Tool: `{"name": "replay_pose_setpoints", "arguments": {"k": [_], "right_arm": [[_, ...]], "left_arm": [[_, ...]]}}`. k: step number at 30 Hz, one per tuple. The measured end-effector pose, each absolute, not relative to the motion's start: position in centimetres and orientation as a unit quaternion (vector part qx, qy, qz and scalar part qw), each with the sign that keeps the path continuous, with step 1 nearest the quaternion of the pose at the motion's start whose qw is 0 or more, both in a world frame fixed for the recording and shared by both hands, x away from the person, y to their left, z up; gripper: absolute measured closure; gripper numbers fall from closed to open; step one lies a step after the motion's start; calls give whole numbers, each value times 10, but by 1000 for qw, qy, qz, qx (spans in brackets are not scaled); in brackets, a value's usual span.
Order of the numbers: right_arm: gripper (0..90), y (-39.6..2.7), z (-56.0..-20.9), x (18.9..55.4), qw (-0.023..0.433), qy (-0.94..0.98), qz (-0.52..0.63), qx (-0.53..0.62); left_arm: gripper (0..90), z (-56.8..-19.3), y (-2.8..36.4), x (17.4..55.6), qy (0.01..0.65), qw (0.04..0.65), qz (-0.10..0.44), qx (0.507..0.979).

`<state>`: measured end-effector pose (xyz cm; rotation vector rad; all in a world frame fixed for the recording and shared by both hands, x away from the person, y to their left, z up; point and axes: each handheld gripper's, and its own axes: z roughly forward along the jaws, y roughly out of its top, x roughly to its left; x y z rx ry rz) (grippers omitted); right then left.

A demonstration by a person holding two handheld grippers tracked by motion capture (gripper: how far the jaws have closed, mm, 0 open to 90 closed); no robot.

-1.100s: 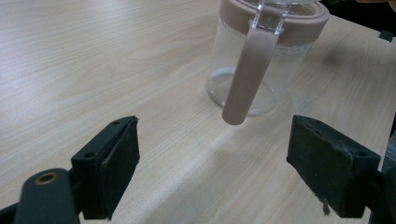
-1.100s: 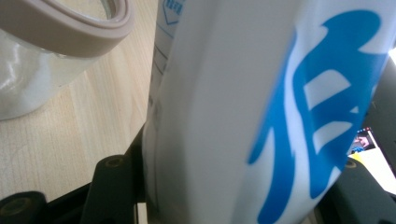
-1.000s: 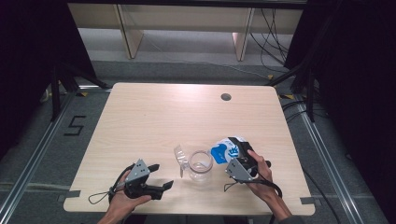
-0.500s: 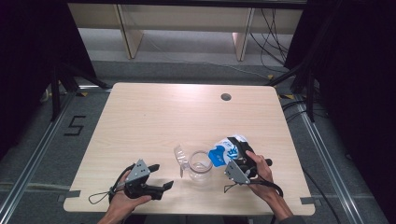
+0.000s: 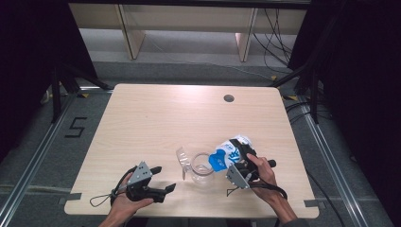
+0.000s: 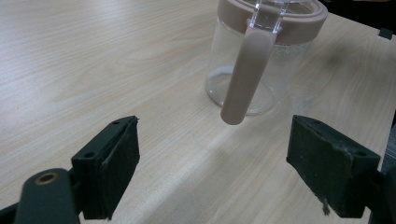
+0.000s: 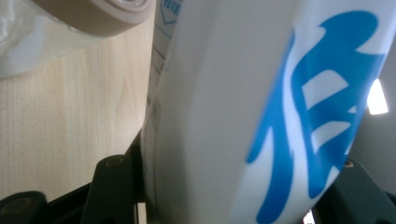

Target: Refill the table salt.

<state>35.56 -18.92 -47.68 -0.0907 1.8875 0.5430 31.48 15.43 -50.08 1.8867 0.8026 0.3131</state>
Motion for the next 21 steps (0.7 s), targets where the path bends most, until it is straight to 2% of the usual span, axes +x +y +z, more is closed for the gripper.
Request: {"name": "replay_pose_setpoints", "arguments": {"k": [5, 9, 11, 16, 17, 21], "right_arm": [[454, -189, -475, 355, 558, 800, 215, -48], [454, -189, -471, 355, 584, 784, 195, -81], [457, -188, -476, 355, 566, 796, 208, -57], [459, -187, -476, 354, 577, 789, 201, -67], [459, -187, -473, 354, 592, 780, 185, -82], [463, -186, -472, 353, 595, 779, 177, -88]], "left_arm": [[164, -501, 154, 315, 333, 509, 130, 783], [164, -501, 154, 315, 330, 509, 130, 785], [164, -501, 154, 315, 332, 509, 130, 784], [164, -501, 154, 315, 333, 509, 131, 783], [164, -501, 154, 315, 333, 509, 131, 783], [164, -501, 154, 315, 333, 509, 130, 783]]}}
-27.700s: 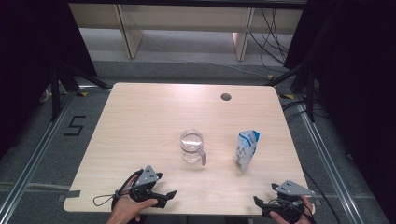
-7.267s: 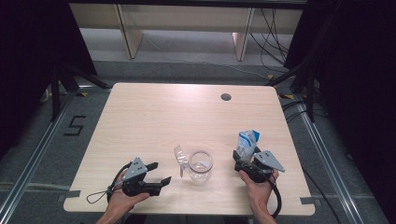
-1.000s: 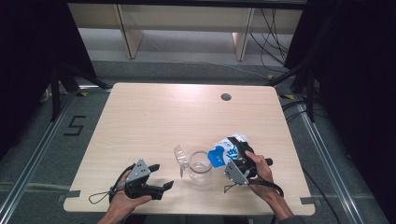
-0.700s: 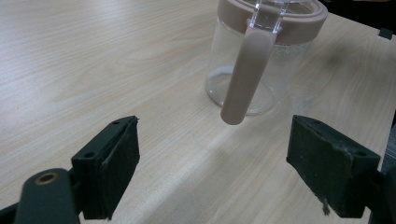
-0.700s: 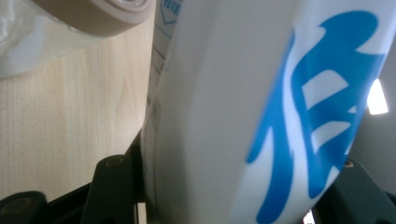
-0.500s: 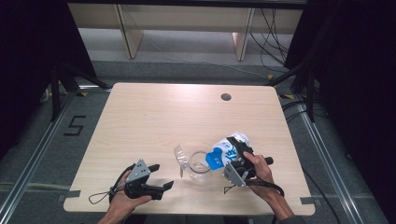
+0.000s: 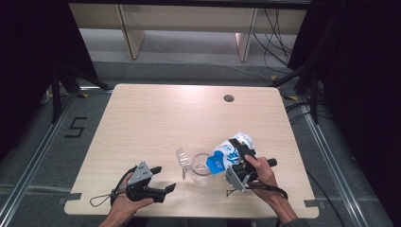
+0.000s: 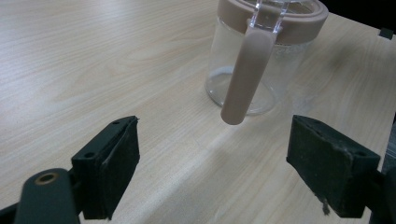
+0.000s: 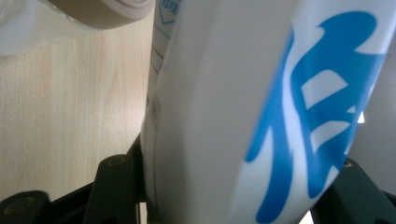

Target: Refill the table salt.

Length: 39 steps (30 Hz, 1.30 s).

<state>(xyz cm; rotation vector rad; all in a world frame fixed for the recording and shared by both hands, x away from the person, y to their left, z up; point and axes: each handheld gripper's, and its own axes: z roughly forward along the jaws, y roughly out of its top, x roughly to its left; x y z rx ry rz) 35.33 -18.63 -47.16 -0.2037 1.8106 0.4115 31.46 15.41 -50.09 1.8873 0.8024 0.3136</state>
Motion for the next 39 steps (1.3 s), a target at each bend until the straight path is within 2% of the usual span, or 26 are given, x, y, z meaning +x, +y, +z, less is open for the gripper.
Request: {"name": "replay_pose_setpoints", "arguments": {"k": [13, 14, 26, 29, 34, 39], "right_arm": [[465, -184, -474, 352, 605, 773, 166, -95], [466, -183, -470, 353, 612, 767, 146, -127], [470, -183, -474, 351, 614, 768, 144, -111], [470, -181, -471, 352, 620, 762, 125, -141], [472, -182, -476, 349, 613, 771, 135, -104], [474, -181, -474, 350, 620, 765, 124, -121]], "left_arm": [[164, -501, 153, 314, 329, 505, 133, 786], [164, -501, 153, 314, 331, 503, 133, 787], [164, -501, 154, 315, 320, 508, 133, 789], [164, -501, 154, 314, 329, 503, 135, 788], [164, -501, 154, 315, 321, 507, 134, 788], [164, -501, 154, 315, 322, 507, 134, 788]]}}
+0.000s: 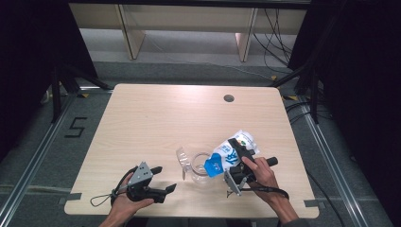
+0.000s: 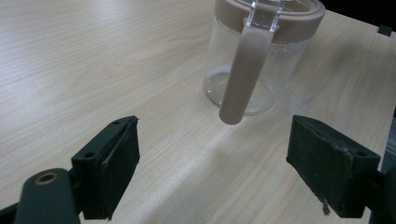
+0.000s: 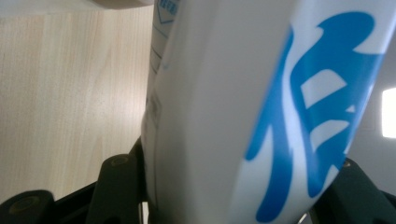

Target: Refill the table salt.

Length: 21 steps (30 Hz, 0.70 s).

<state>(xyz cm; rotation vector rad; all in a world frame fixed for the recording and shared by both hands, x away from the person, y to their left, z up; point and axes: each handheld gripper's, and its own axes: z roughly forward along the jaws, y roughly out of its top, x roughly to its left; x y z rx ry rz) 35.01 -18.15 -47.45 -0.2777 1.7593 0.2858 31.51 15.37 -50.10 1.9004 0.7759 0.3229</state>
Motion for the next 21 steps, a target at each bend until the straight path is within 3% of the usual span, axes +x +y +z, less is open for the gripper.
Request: {"name": "replay_pose_setpoints", "arguments": {"k": [21], "right_arm": [[479, -180, -475, 347, 629, 760, 104, -127]], "left_arm": [[164, -501, 154, 315, 322, 503, 135, 791]]}}
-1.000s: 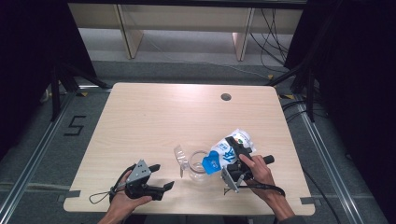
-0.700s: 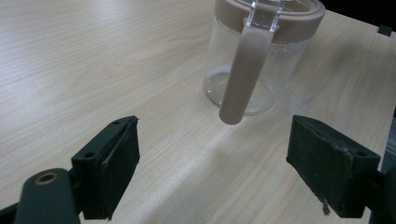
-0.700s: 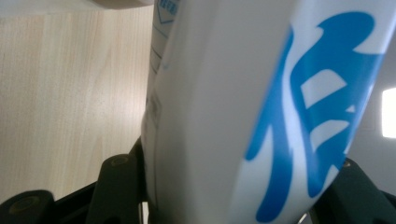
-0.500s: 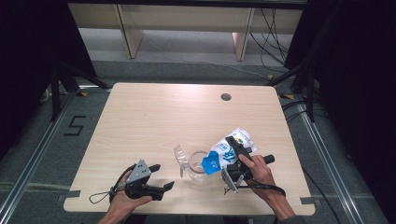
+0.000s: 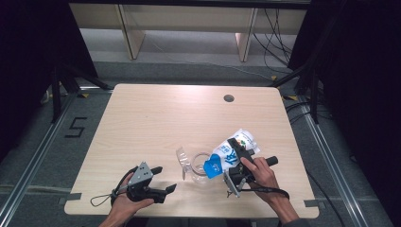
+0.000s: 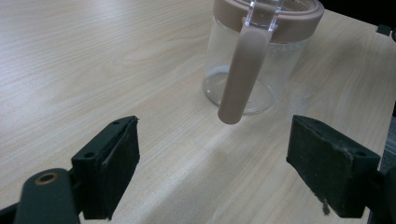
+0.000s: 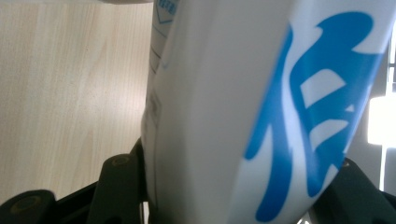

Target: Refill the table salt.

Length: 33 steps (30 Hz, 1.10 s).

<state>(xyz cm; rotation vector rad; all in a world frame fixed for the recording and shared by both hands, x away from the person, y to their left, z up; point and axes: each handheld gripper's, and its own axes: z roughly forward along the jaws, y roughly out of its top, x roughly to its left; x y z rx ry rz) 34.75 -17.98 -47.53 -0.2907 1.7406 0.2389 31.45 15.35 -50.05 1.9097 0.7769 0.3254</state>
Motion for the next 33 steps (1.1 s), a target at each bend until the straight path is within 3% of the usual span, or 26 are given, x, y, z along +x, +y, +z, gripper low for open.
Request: {"name": "replay_pose_setpoints", "arguments": {"k": [33], "right_arm": [[488, -177, -475, 349, 643, 746, 78, -155]], "left_arm": [[164, -501, 153, 315, 323, 505, 131, 790]]}}
